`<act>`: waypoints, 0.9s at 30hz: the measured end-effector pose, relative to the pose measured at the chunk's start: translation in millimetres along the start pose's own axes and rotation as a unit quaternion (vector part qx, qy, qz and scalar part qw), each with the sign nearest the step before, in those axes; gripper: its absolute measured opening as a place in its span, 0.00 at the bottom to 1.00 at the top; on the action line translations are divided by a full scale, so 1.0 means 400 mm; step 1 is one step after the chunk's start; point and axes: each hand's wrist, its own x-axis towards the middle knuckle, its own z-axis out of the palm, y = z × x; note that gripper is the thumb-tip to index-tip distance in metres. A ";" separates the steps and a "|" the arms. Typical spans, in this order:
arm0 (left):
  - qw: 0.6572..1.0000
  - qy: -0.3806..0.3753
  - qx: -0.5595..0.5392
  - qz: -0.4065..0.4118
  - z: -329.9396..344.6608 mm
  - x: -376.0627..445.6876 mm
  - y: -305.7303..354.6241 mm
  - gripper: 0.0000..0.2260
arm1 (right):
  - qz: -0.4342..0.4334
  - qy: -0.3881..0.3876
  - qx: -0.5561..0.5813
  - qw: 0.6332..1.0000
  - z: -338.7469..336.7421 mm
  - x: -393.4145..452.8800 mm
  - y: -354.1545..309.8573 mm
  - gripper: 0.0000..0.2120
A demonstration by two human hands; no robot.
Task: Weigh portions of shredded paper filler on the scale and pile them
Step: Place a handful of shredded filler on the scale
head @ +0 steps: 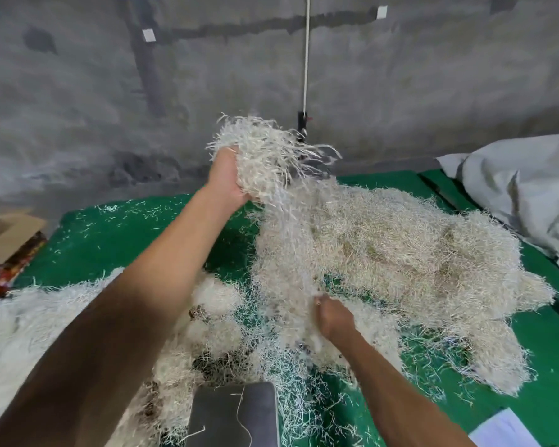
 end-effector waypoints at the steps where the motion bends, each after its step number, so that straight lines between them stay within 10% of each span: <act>1: 0.999 0.019 0.024 0.010 -0.028 0.008 0.024 0.15 | 0.044 -0.015 -0.010 0.999 0.016 -0.009 0.051 0.21; 7: 0.982 0.086 0.156 -0.057 -0.112 0.028 -0.051 0.26 | 0.049 -0.060 0.073 0.994 -0.067 0.011 -0.006 0.30; 13: 0.980 0.105 0.157 -0.069 -0.135 0.007 -0.125 0.30 | -0.011 -0.007 -0.140 0.990 -0.334 0.000 -0.200 0.22; 17: 0.976 0.081 0.185 -0.082 -0.158 -0.051 -0.150 0.34 | -0.086 0.071 0.112 0.987 -0.375 -0.044 -0.275 0.12; 21: 0.984 -0.094 0.105 -0.108 -0.188 -0.164 -0.186 0.35 | -0.047 -0.086 0.471 0.877 -0.304 -0.151 -0.361 0.29; 24: 0.979 -0.117 0.046 -0.161 -0.224 -0.257 -0.227 0.41 | -0.073 -0.099 0.457 0.881 -0.228 -0.204 -0.382 0.50; 27: 0.982 -0.074 0.059 -0.166 -0.296 -0.333 -0.276 0.27 | -0.070 -0.011 0.347 0.935 -0.168 -0.216 -0.374 0.41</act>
